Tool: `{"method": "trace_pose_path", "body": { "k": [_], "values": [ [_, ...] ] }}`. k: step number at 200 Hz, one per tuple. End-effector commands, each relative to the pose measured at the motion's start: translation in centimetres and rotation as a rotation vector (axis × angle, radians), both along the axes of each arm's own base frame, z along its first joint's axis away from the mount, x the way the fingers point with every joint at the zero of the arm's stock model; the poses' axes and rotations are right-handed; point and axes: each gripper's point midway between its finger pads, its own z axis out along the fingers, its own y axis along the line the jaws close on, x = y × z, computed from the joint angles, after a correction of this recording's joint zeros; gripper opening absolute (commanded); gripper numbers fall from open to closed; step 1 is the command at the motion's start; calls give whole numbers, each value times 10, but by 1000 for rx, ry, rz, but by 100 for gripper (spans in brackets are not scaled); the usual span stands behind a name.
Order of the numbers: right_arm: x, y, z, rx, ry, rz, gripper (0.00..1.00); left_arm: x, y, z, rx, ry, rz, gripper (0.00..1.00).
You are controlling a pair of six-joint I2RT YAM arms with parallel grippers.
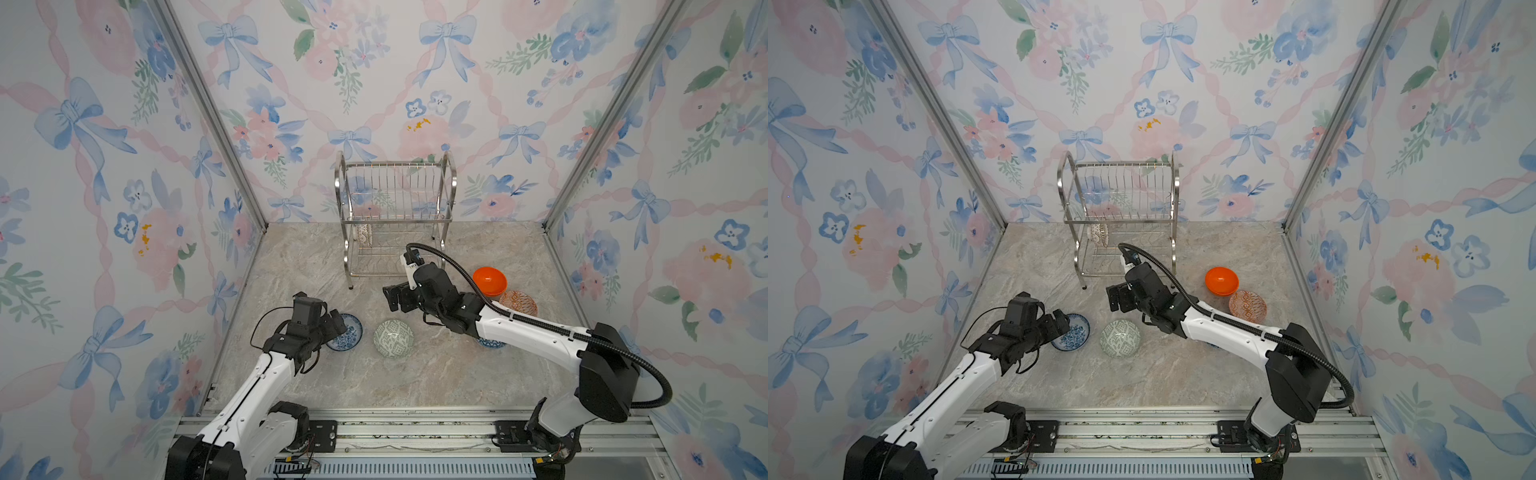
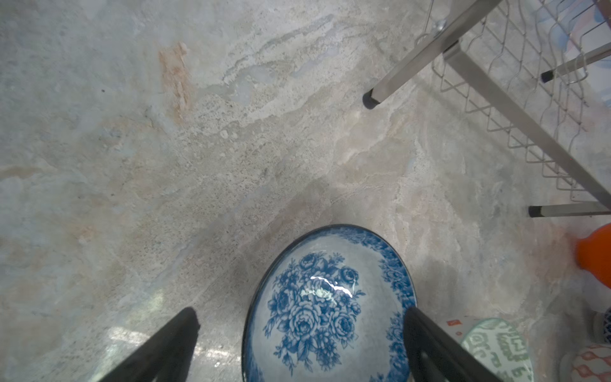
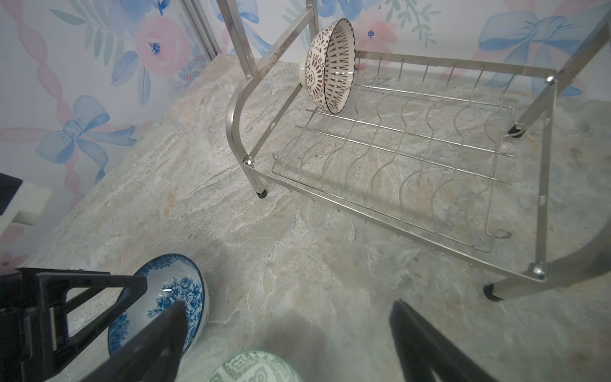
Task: Load bowls into a dish rack
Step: Pick up the bowl from the middle-left of the table.
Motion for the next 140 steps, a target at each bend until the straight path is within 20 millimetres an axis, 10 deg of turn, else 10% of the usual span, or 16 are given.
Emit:
{"method": "trace_pose_path", "body": {
  "k": [1, 140],
  "values": [
    [-7, -8, -13, -102, -10, -4, 97, -7, 7, -13, 28, 45, 39, 97],
    [-1, -36, -23, -76, 41, -74, 97, -7, -14, -28, 14, 84, -57, 24]
  ]
}}
